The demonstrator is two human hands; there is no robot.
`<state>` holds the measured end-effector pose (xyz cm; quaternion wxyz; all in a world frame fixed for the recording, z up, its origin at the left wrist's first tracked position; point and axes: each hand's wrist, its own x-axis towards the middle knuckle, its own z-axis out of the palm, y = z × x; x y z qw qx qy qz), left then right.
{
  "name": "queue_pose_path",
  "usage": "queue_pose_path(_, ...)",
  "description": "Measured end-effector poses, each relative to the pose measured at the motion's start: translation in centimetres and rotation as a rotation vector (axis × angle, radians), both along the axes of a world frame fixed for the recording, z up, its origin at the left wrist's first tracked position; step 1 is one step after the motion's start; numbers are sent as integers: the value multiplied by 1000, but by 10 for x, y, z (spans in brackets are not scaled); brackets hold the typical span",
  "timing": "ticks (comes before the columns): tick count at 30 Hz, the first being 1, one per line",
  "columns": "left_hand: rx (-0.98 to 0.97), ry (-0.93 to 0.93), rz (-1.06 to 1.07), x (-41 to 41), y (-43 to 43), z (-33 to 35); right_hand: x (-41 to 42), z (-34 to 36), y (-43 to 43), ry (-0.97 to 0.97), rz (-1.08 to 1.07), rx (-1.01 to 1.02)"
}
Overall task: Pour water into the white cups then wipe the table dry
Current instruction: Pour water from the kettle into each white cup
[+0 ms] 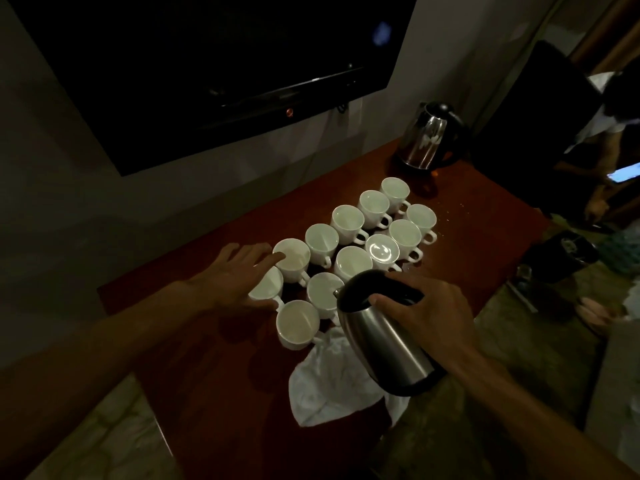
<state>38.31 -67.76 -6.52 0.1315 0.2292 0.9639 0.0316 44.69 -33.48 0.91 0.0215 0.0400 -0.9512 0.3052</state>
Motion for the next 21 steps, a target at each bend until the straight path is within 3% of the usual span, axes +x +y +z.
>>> queue_pose_path(21,37,-39,-4,-1,4,2,7,4,7,-70,-28,7)
